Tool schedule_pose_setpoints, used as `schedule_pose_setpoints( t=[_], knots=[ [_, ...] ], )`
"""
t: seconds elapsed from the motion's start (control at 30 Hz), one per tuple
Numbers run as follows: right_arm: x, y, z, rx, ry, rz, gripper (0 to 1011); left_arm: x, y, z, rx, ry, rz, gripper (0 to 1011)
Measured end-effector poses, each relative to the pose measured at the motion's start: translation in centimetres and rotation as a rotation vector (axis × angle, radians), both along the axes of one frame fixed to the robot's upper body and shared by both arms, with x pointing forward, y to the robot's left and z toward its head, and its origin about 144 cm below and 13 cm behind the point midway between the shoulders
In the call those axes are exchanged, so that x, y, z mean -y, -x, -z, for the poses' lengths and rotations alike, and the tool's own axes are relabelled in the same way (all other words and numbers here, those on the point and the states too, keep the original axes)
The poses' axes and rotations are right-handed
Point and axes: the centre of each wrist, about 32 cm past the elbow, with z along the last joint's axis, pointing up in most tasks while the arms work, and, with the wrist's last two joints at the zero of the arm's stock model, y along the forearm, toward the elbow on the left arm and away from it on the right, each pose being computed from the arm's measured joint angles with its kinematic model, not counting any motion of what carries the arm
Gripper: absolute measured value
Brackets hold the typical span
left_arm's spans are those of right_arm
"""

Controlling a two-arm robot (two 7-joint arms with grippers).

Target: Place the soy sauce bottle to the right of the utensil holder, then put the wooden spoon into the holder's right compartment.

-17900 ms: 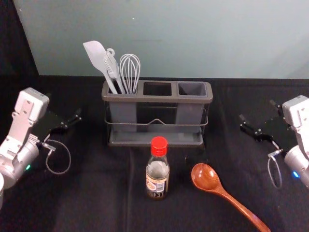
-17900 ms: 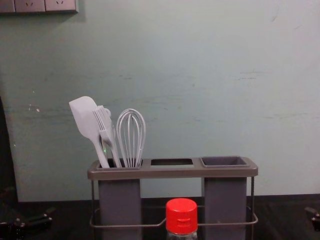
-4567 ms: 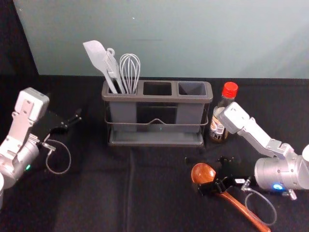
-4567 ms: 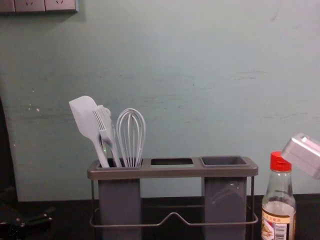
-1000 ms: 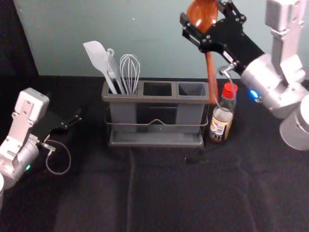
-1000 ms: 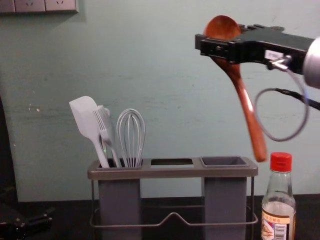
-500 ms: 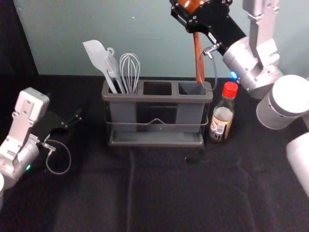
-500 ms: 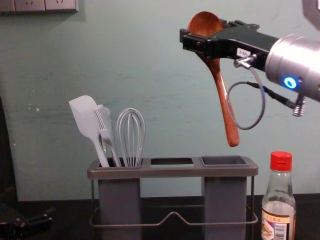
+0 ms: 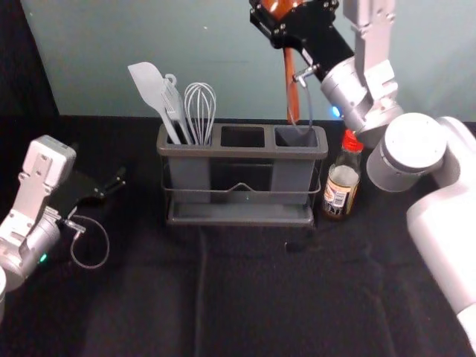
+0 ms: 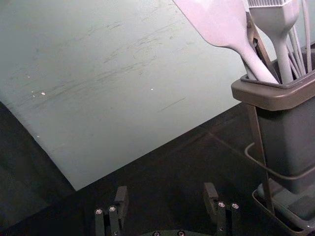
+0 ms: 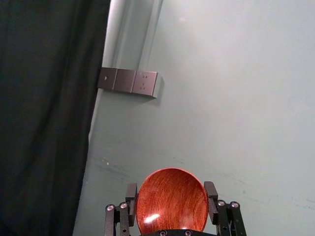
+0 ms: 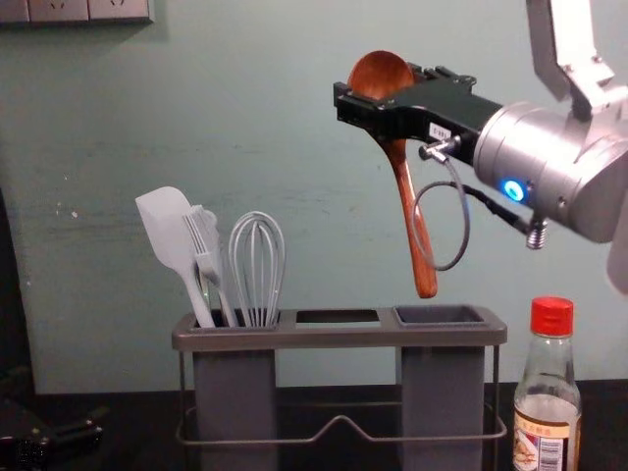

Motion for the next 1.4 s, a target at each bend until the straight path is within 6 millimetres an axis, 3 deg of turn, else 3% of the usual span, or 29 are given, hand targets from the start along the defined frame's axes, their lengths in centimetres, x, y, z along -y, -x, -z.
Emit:
schedule_pose_setpoints(
  t=[0.57,1.4],
  knots=[
    [-0.4,0.0,1.3,0.0,-0.008,0.008,838,0.0,0.0,0.0,0.0,0.0,0.0,1005],
    [-0.1,0.6,0.4,0.007,-0.01,-0.025,837,0.0,0.0,0.0,0.0,0.0,0.0,1005]
  ],
)
